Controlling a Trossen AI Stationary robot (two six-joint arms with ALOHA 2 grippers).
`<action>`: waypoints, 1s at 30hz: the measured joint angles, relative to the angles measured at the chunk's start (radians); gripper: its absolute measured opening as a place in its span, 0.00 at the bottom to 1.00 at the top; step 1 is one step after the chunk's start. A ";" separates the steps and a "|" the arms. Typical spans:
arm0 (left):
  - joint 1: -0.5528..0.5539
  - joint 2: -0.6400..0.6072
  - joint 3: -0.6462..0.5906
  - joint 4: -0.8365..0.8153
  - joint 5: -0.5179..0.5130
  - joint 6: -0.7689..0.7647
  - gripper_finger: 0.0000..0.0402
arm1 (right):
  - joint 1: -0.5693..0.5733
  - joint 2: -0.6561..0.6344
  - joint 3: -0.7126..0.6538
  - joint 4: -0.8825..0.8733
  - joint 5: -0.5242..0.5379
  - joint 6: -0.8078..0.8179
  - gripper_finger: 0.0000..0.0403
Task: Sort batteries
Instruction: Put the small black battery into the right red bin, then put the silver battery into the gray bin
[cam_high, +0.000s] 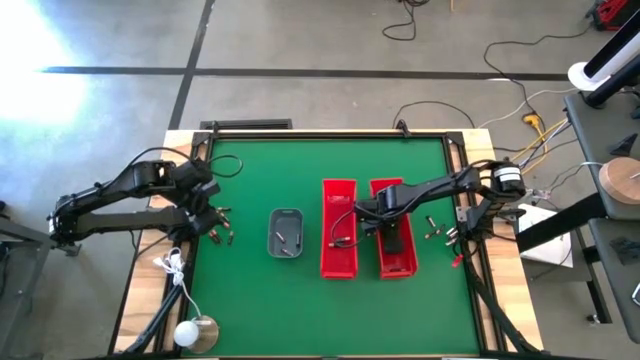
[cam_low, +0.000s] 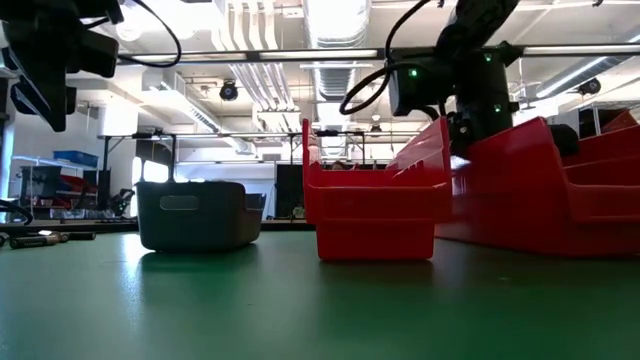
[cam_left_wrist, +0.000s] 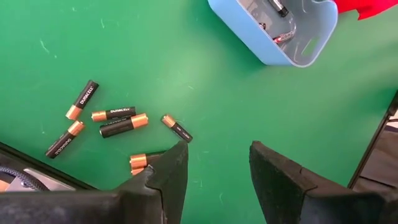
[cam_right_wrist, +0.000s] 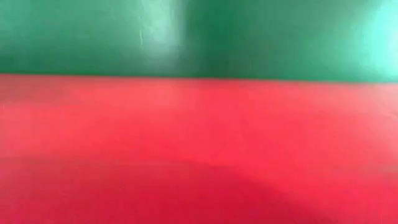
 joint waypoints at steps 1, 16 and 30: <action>0.000 0.000 0.000 0.005 0.000 0.000 0.38 | 0.000 -0.007 0.007 -0.004 0.004 0.011 0.31; 0.000 0.010 0.000 0.265 -0.002 -0.056 0.38 | 0.004 -0.282 0.203 -0.197 0.032 0.246 0.49; 0.000 0.128 0.000 0.695 -0.022 0.017 0.38 | 0.071 -0.640 -0.037 -0.245 0.233 1.546 0.47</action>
